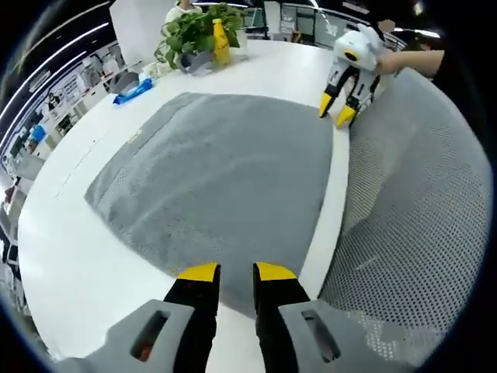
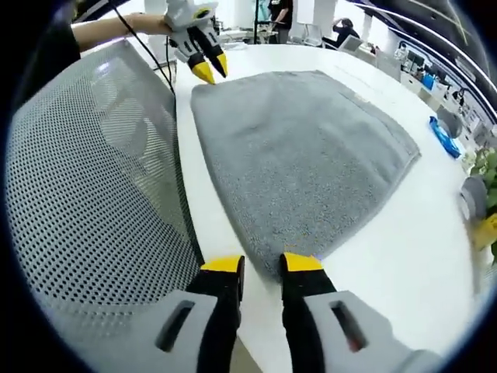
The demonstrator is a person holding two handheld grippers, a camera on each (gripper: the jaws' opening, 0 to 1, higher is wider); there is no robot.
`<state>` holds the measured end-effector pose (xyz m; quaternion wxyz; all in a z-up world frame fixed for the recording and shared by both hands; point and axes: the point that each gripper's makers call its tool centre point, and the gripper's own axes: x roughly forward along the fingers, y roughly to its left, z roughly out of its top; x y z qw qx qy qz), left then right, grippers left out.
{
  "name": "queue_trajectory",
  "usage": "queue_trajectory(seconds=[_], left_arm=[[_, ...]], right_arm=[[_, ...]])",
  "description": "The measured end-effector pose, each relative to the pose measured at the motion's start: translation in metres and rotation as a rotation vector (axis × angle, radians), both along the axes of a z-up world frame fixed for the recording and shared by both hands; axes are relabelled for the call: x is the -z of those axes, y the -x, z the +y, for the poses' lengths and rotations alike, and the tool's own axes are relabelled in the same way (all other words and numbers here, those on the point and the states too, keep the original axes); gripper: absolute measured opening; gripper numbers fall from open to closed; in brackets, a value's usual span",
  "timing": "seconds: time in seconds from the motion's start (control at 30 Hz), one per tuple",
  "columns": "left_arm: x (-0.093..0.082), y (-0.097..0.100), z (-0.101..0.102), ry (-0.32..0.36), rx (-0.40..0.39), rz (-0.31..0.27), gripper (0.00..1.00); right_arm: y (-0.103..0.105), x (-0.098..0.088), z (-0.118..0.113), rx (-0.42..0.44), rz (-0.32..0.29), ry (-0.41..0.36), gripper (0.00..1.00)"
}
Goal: Fold the towel on the table until its edges align and the towel forms a compact rectangular stack.
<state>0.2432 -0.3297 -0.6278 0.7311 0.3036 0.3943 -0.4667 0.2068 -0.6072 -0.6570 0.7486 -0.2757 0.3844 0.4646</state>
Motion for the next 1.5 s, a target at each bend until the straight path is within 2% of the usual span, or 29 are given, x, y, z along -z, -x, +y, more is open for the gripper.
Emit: queue_trajectory(seconds=[0.1,0.2,0.3,0.43,0.57,0.7,0.77,0.87,0.97,1.07,1.1,1.13,1.2,1.4,1.47,1.5], left_arm=[[0.010,0.011,0.009,-0.085,0.070,0.003,0.17],[0.015,0.018,0.016,-0.140,0.116,0.008,0.18],[0.015,0.025,0.018,-0.140,0.145,0.000,0.20],[0.017,0.029,0.012,-0.113,0.167,0.006,0.21],[0.029,0.031,0.017,-0.174,0.188,0.019,0.21],[0.030,0.030,0.018,-0.174,0.181,0.033,0.22],[0.030,0.028,0.018,-0.177,0.173,0.042,0.21],[0.031,0.027,0.017,-0.180,0.165,0.057,0.20],[0.031,0.026,0.016,-0.182,0.148,0.063,0.18],[0.031,0.018,0.017,-0.196,0.121,0.032,0.09],[0.031,0.018,0.016,-0.184,0.091,0.043,0.09],[0.031,0.015,0.015,-0.170,0.056,0.048,0.07],[0.030,0.014,0.015,-0.160,0.046,0.049,0.06],[0.028,0.015,0.015,-0.136,0.022,0.055,0.05],[0.024,0.014,0.014,-0.113,0.006,0.051,0.05],[0.020,0.013,0.010,-0.071,-0.030,0.054,0.05]], right_arm=[[-0.002,0.000,-0.003,0.017,-0.013,0.000,0.11],[-0.002,0.000,-0.005,0.024,-0.022,0.002,0.12],[-0.004,0.000,-0.008,-0.005,-0.063,0.023,0.10],[-0.002,-0.001,-0.007,-0.050,-0.045,0.022,0.12],[-0.006,-0.004,-0.005,-0.121,-0.091,0.061,0.12],[-0.011,-0.004,-0.005,-0.122,-0.115,0.078,0.13],[-0.010,0.000,-0.006,-0.116,-0.087,0.081,0.12],[-0.010,0.001,-0.007,-0.131,-0.100,0.094,0.12],[-0.011,0.000,-0.007,-0.115,-0.090,0.093,0.10],[-0.013,0.001,-0.007,-0.079,-0.090,0.091,0.06],[-0.013,0.000,-0.007,-0.063,-0.085,0.087,0.04],[-0.013,-0.001,-0.004,-0.043,-0.071,0.069,0.01],[-0.016,-0.001,-0.004,0.051,-0.037,0.039,0.01],[-0.018,-0.010,0.002,0.146,-0.025,-0.042,0.00],[-0.019,-0.016,0.007,0.187,-0.019,-0.094,0.00],[-0.020,-0.020,0.009,0.211,-0.014,-0.123,0.00]])
